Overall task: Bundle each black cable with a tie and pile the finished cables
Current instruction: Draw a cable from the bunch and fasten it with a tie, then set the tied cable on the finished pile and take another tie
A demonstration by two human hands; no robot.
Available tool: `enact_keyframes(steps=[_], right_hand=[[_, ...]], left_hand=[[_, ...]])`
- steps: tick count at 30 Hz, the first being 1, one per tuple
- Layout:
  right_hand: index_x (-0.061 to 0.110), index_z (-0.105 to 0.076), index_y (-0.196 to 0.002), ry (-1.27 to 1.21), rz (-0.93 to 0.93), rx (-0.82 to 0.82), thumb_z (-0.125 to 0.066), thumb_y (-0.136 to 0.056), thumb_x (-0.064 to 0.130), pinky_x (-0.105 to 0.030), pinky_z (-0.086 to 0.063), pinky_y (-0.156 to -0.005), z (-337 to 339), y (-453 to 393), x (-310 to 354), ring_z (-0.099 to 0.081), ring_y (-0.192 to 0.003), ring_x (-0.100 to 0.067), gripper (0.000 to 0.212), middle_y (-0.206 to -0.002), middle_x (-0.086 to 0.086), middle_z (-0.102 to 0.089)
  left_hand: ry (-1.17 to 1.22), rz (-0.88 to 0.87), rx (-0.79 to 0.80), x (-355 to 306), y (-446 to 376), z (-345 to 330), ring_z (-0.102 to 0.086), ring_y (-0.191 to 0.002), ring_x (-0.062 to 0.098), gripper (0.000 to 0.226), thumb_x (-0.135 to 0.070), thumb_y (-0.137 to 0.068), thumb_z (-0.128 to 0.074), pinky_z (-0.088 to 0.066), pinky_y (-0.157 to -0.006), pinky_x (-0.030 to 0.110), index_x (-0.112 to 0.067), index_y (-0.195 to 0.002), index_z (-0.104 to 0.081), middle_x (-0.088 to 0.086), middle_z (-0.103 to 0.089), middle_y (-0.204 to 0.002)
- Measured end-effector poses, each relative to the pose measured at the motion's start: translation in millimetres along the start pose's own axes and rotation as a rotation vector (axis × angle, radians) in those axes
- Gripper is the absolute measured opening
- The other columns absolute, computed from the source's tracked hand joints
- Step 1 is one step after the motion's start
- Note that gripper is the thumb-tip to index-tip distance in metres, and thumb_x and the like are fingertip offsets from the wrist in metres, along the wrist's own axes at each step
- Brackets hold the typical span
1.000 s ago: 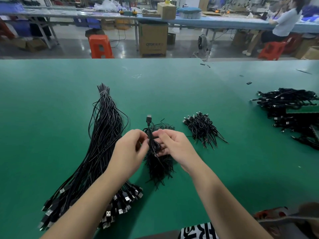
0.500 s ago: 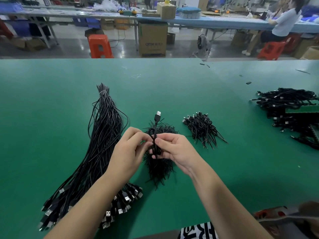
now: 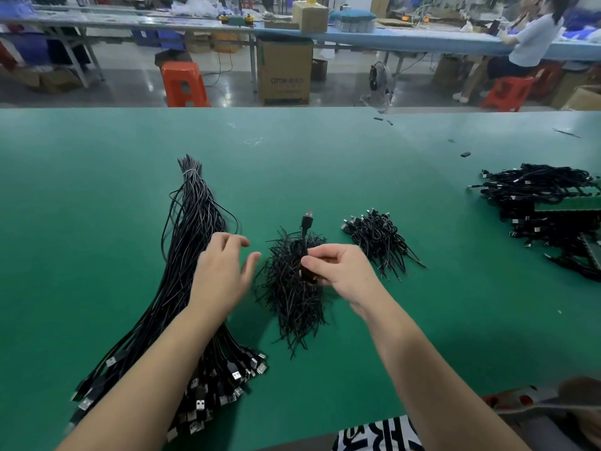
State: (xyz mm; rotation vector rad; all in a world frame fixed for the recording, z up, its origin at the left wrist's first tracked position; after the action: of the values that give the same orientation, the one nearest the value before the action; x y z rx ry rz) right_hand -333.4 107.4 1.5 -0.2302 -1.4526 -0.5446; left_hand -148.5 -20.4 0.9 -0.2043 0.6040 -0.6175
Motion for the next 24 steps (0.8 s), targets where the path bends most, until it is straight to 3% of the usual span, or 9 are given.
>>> enact_keyframes(steps=[3, 5, 7, 9, 12, 17, 24], right_hand=[[0.027, -0.077, -0.098, 0.453, 0.084, -0.152, -0.081, -0.085, 0.031, -0.009, -0.041, -0.056, 27.2, -13.1, 11.7, -0.058, -0.057, 0.007, 0.015, -0.077, 0.013, -0.071], [0.026, -0.077, -0.101, 0.645, 0.106, -0.249, -0.078, -0.087, 0.034, -0.013, -0.04, -0.061, 46.9, -24.4, 20.1, -0.058, -0.066, 0.008, 0.016, -0.077, 0.022, -0.065], [0.024, -0.077, -0.1, 0.81, 0.105, -0.345, -0.076, -0.088, 0.034, -0.023, -0.047, -0.069, 70.8, -38.7, 28.3, -0.065, -0.078, -0.005, 0.016, -0.08, 0.016, -0.068], [0.022, -0.077, -0.099, 0.912, 0.072, -0.406, -0.076, -0.086, 0.034, -0.03, -0.052, -0.079, 95.2, -57.8, 32.5, -0.068, -0.09, -0.02, 0.017, -0.091, 0.005, -0.075], [0.017, -0.077, -0.099, 1.025, 0.02, -0.436, -0.077, -0.086, 0.03, -0.033, -0.051, -0.084, 121.7, -88.4, 35.4, -0.067, -0.099, -0.028, 0.019, -0.102, -0.004, -0.075], [0.009, -0.075, -0.096, 1.164, -0.101, -0.42, -0.076, -0.089, 0.028, -0.029, -0.046, -0.072, 145.9, -124.3, 22.7, -0.066, -0.09, -0.029, 0.021, -0.098, -0.01, -0.075], [0.001, -0.074, -0.099, 1.192, -0.174, -0.37, -0.073, -0.091, 0.036, -0.033, -0.052, -0.073, 156.1, -136.8, -7.4, -0.069, -0.091, -0.03, 0.035, -0.096, -0.013, -0.074]], left_hand=[[-0.376, 0.051, 0.086, 38.9, -8.4, -23.8, -0.046, -0.124, 0.034, 0.048, -0.039, -0.097, -0.056, -0.037, -0.102, 0.048, -0.011, -0.136, -0.053, 0.015, -0.048, -0.138], [-0.416, 0.093, 0.168, 61.1, -4.0, -40.0, -0.033, -0.14, 0.034, 0.055, -0.041, -0.097, -0.054, -0.027, -0.112, 0.051, -0.013, -0.144, -0.046, 0.017, -0.039, -0.151], [-0.426, 0.113, 0.22, 75.8, 2.8, -53.1, -0.023, -0.148, 0.033, 0.057, -0.043, -0.098, -0.05, -0.021, -0.117, 0.052, -0.015, -0.148, -0.041, 0.016, -0.031, -0.158], [-0.443, 0.117, 0.231, 81.8, 6.1, -59.2, -0.02, -0.15, 0.032, 0.058, -0.045, -0.098, -0.048, -0.02, -0.118, 0.052, -0.016, -0.148, -0.04, 0.015, -0.029, -0.16], [-0.47, 0.111, 0.229, 81.4, 6.5, -61.1, -0.023, -0.149, 0.032, 0.056, -0.043, -0.097, -0.049, -0.024, -0.118, 0.052, -0.016, -0.146, -0.044, 0.016, -0.033, -0.158], [-0.44, 0.105, 0.172, 82.4, 10.4, -58.6, -0.031, -0.147, 0.031, 0.05, -0.035, -0.094, -0.057, -0.028, -0.117, 0.052, -0.013, -0.139, -0.054, 0.016, -0.042, -0.154], [-0.385, 0.124, 0.132, 83.8, 11.8, -57.0, -0.036, -0.144, 0.03, 0.041, -0.025, -0.09, -0.061, -0.029, -0.117, 0.05, -0.011, -0.128, -0.063, 0.015, -0.048, -0.15]])
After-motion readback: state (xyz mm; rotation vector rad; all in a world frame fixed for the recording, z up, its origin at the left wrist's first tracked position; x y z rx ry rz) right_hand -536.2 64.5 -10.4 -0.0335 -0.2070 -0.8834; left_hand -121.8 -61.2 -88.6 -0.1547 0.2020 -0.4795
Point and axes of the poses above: each hand's wrist, its own y-axis away from the middle knuckle, its own z-axis out of the back of the hand, x = y × z, the point moved 8 cm from there along -y, towards the middle knuckle
